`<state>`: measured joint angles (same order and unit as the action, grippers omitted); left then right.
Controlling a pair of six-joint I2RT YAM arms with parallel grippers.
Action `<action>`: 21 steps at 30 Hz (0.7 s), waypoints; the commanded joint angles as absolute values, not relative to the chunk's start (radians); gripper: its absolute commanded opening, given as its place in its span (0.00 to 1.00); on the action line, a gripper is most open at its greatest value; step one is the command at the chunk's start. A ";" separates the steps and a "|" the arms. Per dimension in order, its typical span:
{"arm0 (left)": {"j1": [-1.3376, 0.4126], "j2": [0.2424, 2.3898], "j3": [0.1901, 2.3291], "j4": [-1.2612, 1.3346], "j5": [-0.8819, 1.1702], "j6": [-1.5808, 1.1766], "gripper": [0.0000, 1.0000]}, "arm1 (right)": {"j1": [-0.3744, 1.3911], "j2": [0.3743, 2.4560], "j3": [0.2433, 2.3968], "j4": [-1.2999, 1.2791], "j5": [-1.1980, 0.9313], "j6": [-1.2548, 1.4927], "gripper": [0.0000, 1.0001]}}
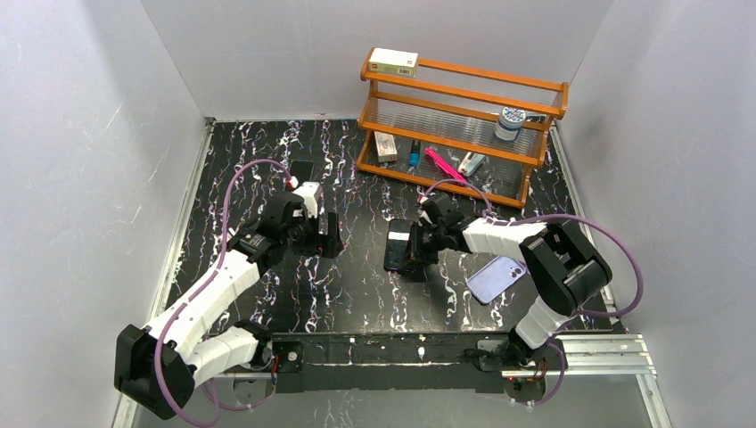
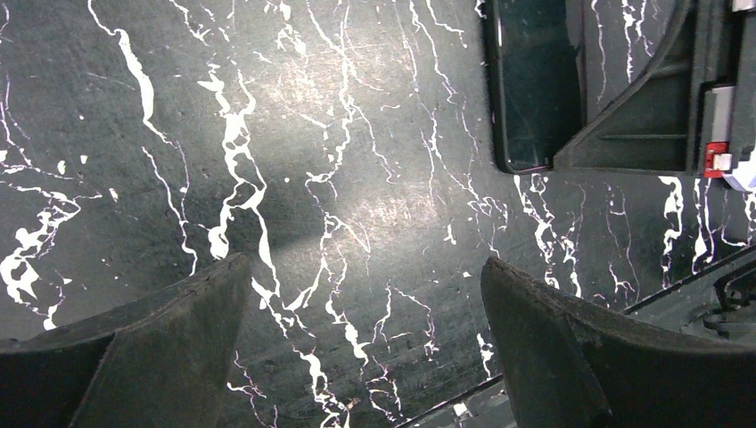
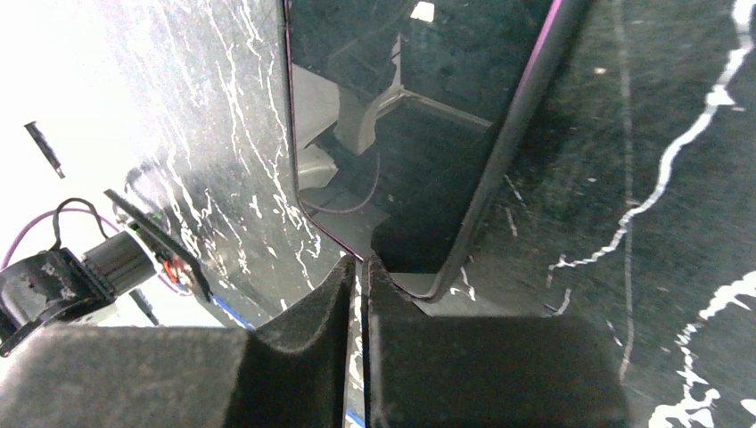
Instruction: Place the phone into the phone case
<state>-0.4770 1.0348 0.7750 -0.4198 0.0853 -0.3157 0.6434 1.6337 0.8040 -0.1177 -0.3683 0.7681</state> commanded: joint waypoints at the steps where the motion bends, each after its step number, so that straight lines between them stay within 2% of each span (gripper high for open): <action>1: -0.475 1.092 0.837 -0.464 -0.032 -0.372 0.98 | 0.643 1.546 0.838 -0.176 -0.314 0.766 0.20; 4: -0.472 1.185 0.915 -0.513 -0.111 -0.402 0.98 | 0.643 1.476 0.844 -0.193 -0.313 0.782 0.31; 9: -0.441 1.319 1.030 -0.536 -0.168 -0.401 0.98 | 0.643 1.350 0.831 -0.248 -0.269 0.813 0.56; 10: -0.433 1.339 1.049 -0.533 -0.166 -0.401 0.98 | 0.643 1.325 0.829 -0.270 -0.251 0.823 0.62; 11: -0.423 1.358 1.067 -0.531 -0.158 -0.402 0.98 | 0.643 1.300 0.828 -0.294 -0.222 0.840 0.75; 12: -0.416 1.376 1.086 -0.529 -0.141 -0.402 0.98 | 0.642 1.273 0.828 -0.331 -0.186 0.861 0.83; 13: -0.413 1.390 1.102 -0.524 -0.117 -0.399 0.98 | 0.642 1.248 0.828 -0.369 -0.144 0.890 0.88; 17: -0.412 1.406 1.112 -0.470 -0.016 -0.390 0.98 | 0.639 1.140 0.828 -0.575 0.079 1.059 0.96; 21: -0.412 1.387 1.076 -0.429 0.000 -0.379 0.98 | 0.630 1.047 0.822 -0.804 0.288 1.331 0.96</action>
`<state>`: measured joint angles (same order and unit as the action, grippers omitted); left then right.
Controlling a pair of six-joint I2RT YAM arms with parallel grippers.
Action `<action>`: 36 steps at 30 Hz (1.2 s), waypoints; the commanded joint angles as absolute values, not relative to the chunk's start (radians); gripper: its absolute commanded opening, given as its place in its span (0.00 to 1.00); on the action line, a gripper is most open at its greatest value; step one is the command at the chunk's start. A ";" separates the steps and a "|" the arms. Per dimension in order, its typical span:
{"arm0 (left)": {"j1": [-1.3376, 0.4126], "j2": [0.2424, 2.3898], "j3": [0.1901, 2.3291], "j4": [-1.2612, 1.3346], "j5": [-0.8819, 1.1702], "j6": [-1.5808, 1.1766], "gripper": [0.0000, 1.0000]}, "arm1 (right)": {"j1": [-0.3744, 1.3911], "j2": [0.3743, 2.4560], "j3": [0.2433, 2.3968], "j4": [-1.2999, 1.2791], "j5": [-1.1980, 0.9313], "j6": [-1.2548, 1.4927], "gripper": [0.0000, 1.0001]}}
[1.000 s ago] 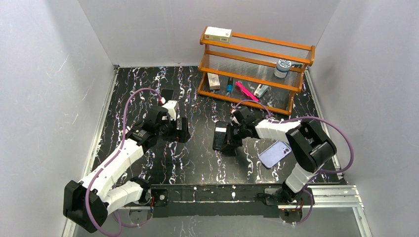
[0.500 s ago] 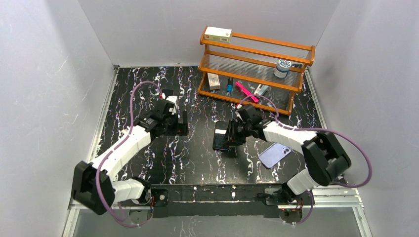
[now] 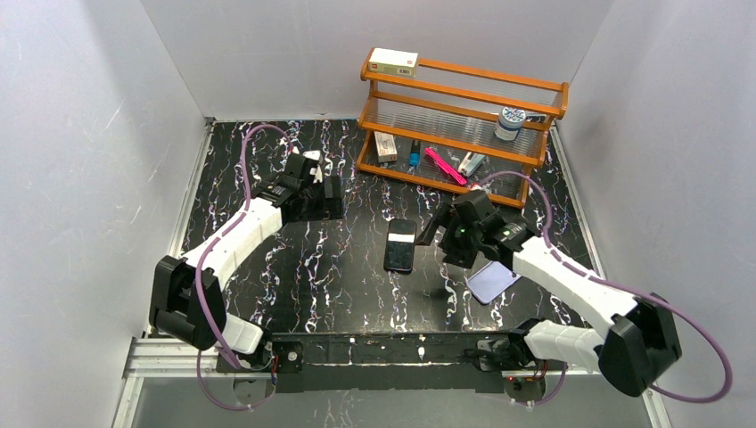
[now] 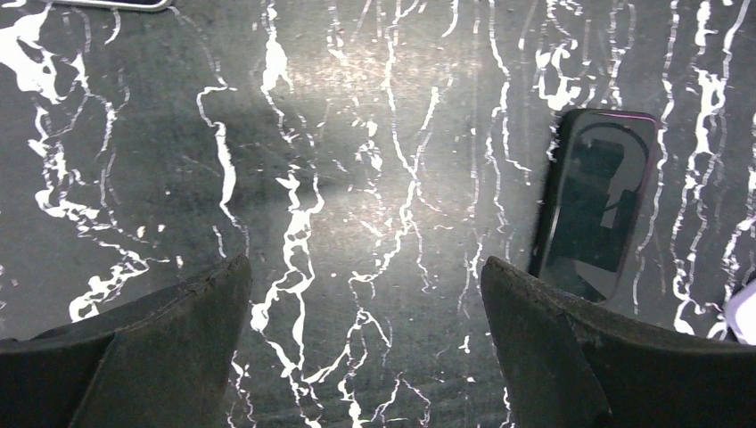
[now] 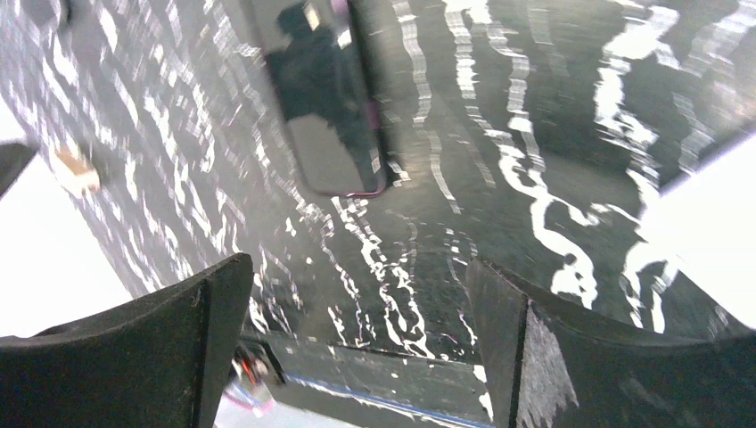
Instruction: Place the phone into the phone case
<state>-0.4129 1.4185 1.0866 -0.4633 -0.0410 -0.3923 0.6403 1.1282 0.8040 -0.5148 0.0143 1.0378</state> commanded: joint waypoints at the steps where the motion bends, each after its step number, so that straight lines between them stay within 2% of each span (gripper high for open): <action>1: -0.413 1.384 1.067 -0.427 0.000 -0.374 0.98 | 0.628 1.031 0.822 -0.861 0.320 1.384 0.95; 9: -0.411 1.348 1.016 -0.424 0.088 -0.346 0.98 | 0.620 1.018 0.804 -1.136 0.440 1.609 0.82; 13: -0.412 1.310 0.979 -0.424 0.101 -0.327 0.98 | 0.608 1.050 0.779 -1.209 0.468 1.678 0.71; 21: -0.412 1.258 0.918 -0.419 0.130 -0.318 0.98 | 0.578 1.101 0.730 -1.209 0.469 1.701 0.57; 26: -0.413 1.237 0.887 -0.404 0.147 -0.330 0.98 | 0.561 1.123 0.664 -1.110 0.401 1.664 0.52; 29: -0.413 1.229 0.878 -0.403 0.148 -0.328 0.98 | 0.560 1.137 0.666 -1.097 0.409 1.658 0.46; 36: -0.413 1.218 0.876 -0.405 0.160 -0.342 0.98 | 0.553 1.157 0.637 -1.036 0.377 1.655 0.45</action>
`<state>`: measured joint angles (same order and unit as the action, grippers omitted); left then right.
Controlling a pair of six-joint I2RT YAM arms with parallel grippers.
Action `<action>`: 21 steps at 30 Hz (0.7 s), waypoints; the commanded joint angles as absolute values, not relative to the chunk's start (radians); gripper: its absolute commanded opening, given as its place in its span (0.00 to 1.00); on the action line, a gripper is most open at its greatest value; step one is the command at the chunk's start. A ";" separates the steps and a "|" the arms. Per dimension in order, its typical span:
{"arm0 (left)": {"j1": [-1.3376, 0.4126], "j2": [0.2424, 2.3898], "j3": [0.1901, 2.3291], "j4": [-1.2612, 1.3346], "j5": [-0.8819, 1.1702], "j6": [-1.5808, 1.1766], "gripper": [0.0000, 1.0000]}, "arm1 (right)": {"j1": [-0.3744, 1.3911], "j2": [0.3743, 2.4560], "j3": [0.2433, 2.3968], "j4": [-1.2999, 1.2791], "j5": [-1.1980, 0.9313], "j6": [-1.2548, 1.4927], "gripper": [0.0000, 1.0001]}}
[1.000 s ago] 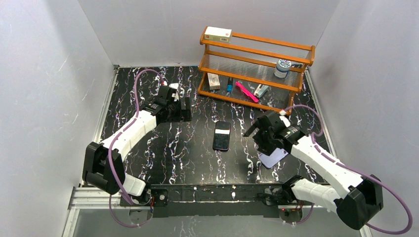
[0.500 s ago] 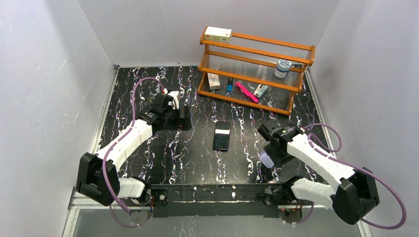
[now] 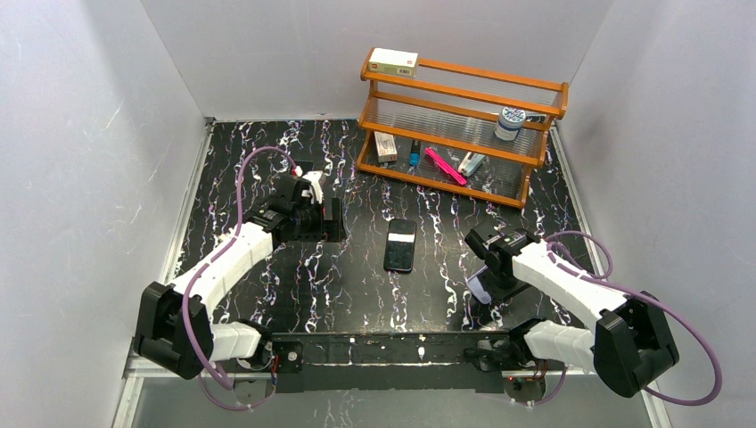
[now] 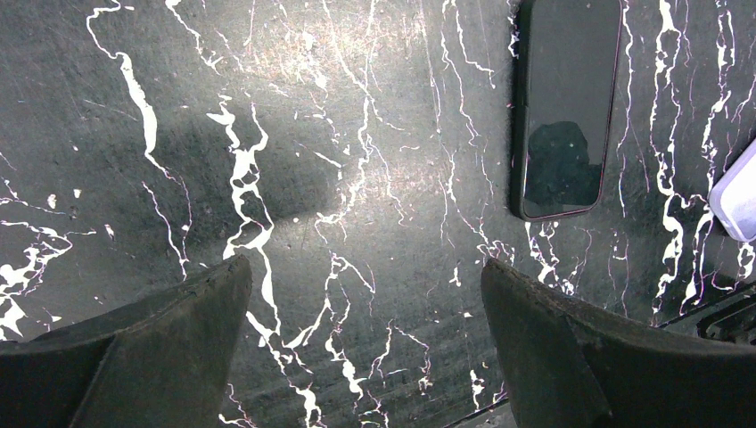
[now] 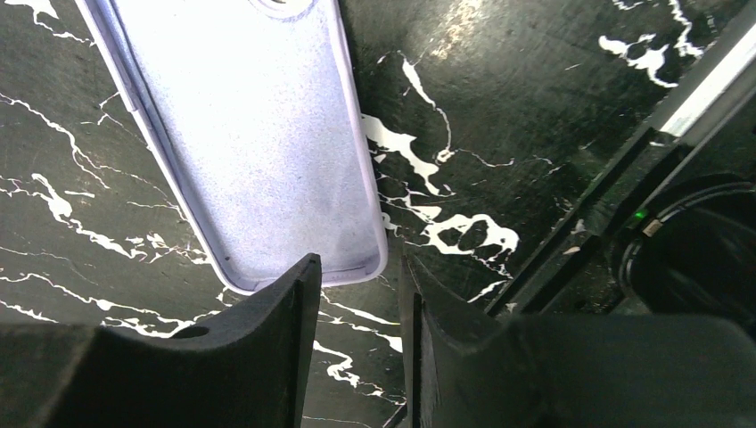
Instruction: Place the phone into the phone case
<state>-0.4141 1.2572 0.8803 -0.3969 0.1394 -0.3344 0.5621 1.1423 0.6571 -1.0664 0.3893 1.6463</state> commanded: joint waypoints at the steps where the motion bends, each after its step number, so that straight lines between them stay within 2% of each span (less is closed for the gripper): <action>1: -0.413 1.213 0.874 -0.404 0.161 -0.347 0.98 | 0.553 1.165 0.633 -1.033 0.372 1.660 0.45; 14: -0.413 1.191 0.826 -0.382 0.178 -0.384 0.98 | 0.551 1.176 0.589 -1.009 0.369 1.706 0.45; 16: -0.413 1.186 0.820 -0.382 0.172 -0.385 0.98 | 0.550 1.172 0.583 -1.006 0.373 1.709 0.39; 18: -0.413 1.182 0.815 -0.382 0.169 -0.384 0.98 | 0.551 1.162 0.577 -0.992 0.374 1.706 0.29; 21: -0.413 1.173 0.811 -0.383 0.162 -0.380 0.98 | 0.551 1.144 0.581 -0.977 0.380 1.687 0.05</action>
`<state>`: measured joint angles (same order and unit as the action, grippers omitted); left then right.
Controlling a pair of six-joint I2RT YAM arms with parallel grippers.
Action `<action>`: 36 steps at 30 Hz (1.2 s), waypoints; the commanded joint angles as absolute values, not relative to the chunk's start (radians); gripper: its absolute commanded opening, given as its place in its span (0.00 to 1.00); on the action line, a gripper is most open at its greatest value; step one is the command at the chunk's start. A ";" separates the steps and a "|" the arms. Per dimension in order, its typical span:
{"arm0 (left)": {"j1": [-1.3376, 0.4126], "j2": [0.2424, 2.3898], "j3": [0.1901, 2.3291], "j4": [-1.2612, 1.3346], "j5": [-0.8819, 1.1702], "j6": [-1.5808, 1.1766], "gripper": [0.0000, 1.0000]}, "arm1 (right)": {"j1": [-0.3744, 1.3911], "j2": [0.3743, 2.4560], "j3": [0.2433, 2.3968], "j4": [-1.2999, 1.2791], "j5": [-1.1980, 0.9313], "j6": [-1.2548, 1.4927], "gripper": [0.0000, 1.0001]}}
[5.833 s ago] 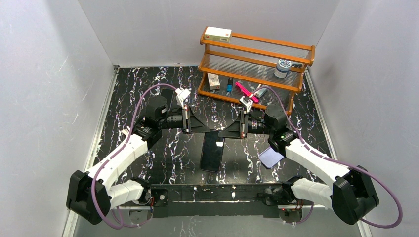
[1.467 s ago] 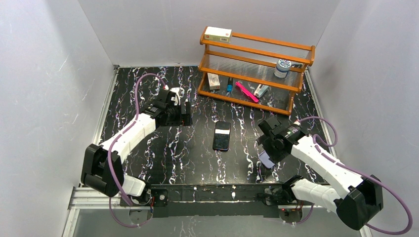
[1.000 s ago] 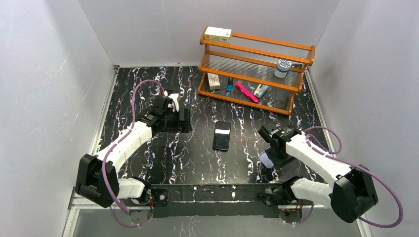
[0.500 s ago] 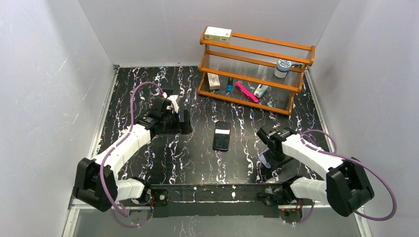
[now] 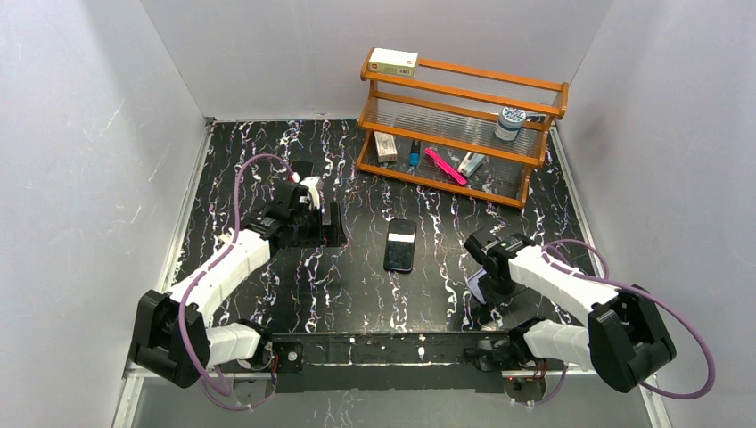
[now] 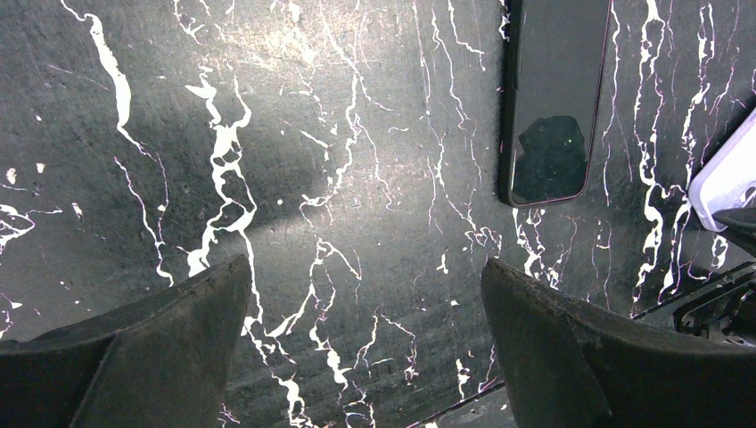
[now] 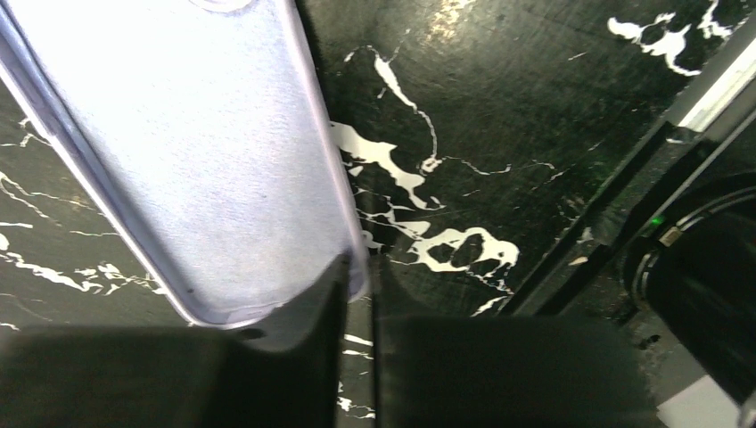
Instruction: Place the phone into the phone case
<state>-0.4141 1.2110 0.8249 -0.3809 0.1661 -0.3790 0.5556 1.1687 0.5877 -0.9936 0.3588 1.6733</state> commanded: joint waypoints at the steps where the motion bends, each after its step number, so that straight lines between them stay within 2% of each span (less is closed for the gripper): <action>1: -0.413 1.169 0.811 -0.385 0.159 -0.380 0.98 | 0.550 1.140 0.590 -0.979 0.388 1.674 0.01; 8: -0.413 1.151 0.790 -0.383 0.156 -0.361 0.98 | 0.552 1.124 0.684 -1.043 0.454 1.629 0.01; 17: -0.413 1.125 0.803 -0.397 0.146 -0.356 0.98 | 0.559 1.105 0.847 -0.908 0.467 1.382 0.01; 23: -0.412 1.096 0.827 -0.457 0.088 -0.354 0.98 | 0.579 1.114 0.890 -0.696 0.321 1.210 0.01; 29: -0.413 1.036 0.835 -0.452 0.069 -0.398 0.98 | 0.628 1.154 0.837 -0.336 0.097 1.114 0.01; 33: -0.413 1.029 0.855 -0.478 -0.054 -0.408 0.98 | 0.700 1.267 0.858 -0.192 0.025 1.088 0.01; 36: -0.412 1.053 0.886 -0.519 -0.118 -0.397 0.98 | 0.764 1.411 0.930 -0.181 0.006 1.085 0.01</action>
<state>-0.4141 1.0451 0.8288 -0.4511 0.0093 -0.3969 0.6968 1.2762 0.8555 -0.3172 0.0891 1.1301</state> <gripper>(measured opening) 0.981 0.030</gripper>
